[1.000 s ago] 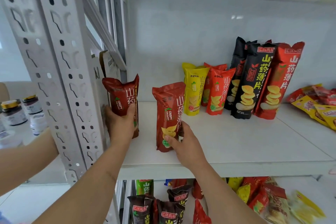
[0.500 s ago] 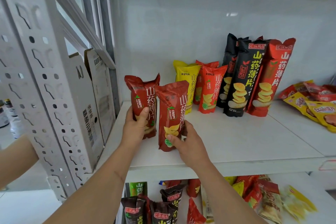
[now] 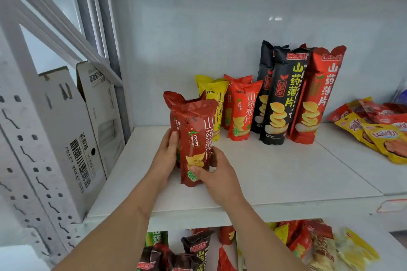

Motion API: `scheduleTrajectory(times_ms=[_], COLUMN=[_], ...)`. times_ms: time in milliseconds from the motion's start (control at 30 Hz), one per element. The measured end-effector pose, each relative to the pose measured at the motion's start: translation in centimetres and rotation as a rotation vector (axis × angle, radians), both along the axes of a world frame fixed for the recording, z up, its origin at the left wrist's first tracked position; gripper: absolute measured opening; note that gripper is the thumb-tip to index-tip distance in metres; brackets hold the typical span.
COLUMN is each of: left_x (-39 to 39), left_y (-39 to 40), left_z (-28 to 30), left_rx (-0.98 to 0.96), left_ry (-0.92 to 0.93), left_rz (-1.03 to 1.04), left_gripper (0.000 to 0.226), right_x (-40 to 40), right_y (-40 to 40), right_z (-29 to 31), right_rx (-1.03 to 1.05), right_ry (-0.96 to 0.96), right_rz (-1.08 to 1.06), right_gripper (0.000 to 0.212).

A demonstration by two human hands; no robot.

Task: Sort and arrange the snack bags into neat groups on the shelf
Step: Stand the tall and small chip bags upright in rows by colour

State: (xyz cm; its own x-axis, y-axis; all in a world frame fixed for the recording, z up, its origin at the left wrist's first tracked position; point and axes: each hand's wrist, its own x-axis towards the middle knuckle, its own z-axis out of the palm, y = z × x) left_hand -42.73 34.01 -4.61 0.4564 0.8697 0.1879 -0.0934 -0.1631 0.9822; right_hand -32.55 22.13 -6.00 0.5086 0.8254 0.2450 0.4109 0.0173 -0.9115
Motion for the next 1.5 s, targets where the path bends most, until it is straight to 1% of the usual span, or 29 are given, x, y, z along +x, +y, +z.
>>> scheduleTrajectory(times_ms=[33,133,167,200,300,400,467,567,667,933,1067,1200,1267,1333,1433,1500], left_x=[0.0,-0.1,0.0,0.2,0.9,1.3,1.5,2.0,2.2,2.7,3.2,3.9,4.3,4.7,5.0,5.1], left_y=[-0.1,-0.1,0.2,0.1,0.3,1.1,2.0,3.4,5.2,11.4,13.6,15.3,15.8,16.2,16.7,16.9], left_z=[0.0,-0.1,-0.2,-0.2,-0.3,-0.2,0.1,0.5,0.6,-0.3,-0.4,-0.7,-0.7,-0.6,-0.6,-0.7], left_rx=[0.027,0.098,0.111,0.132,0.171,0.162,0.158,0.146,0.148,0.136,0.147,0.138,0.131,0.126,0.129,0.129], left_ry=[-0.017,-0.034,-0.034,-0.037,-0.022,-0.004,0.006,0.015,0.004,0.102,0.121,0.107,0.098,0.091,0.083,0.085], left_rz=[0.018,0.041,0.03,0.009,-0.035,-0.025,-0.02,-0.03,-0.032,-0.025,-0.044,-0.057,-0.071,-0.081,-0.082,-0.082], left_gripper=[0.09,0.139,0.146,0.148,0.143,0.127,0.125,0.129,0.14,0.145,0.14,0.118,0.115,0.116,0.128,0.125], right_x=[0.2,1.0,1.3,1.5,2.2,2.4,2.5,2.9,3.2,2.7,2.4,2.2,2.2,2.5,2.8,2.9], right_y=[0.2,0.8,1.2,1.5,2.6,4.0,4.9,6.6,8.2,13.1,15.0,16.3,16.7,16.8,16.9,17.0], right_z=[0.0,-0.3,-0.5,-0.7,-1.3,-1.6,-1.6,-1.5,-1.5,-2.0,-1.8,-1.7,-1.6,-1.7,-1.7,-1.7], right_rx=[0.003,0.023,0.031,0.041,0.064,0.069,0.073,0.08,0.065,-0.009,-0.028,-0.04,-0.034,-0.035,-0.048,-0.061], right_ry=[-0.001,0.0,0.002,0.003,0.008,0.021,0.027,0.037,0.043,-0.002,-0.01,-0.044,-0.06,-0.075,-0.103,-0.123], right_rz=[0.006,0.011,0.012,0.014,0.014,0.025,0.024,0.012,-0.005,-0.15,-0.233,-0.308,-0.332,-0.342,-0.32,-0.316], right_gripper=[0.053,0.054,0.054,0.054,0.053,0.058,0.062,0.069,0.066,0.074,0.074,0.07,0.07,0.071,0.073,0.074])
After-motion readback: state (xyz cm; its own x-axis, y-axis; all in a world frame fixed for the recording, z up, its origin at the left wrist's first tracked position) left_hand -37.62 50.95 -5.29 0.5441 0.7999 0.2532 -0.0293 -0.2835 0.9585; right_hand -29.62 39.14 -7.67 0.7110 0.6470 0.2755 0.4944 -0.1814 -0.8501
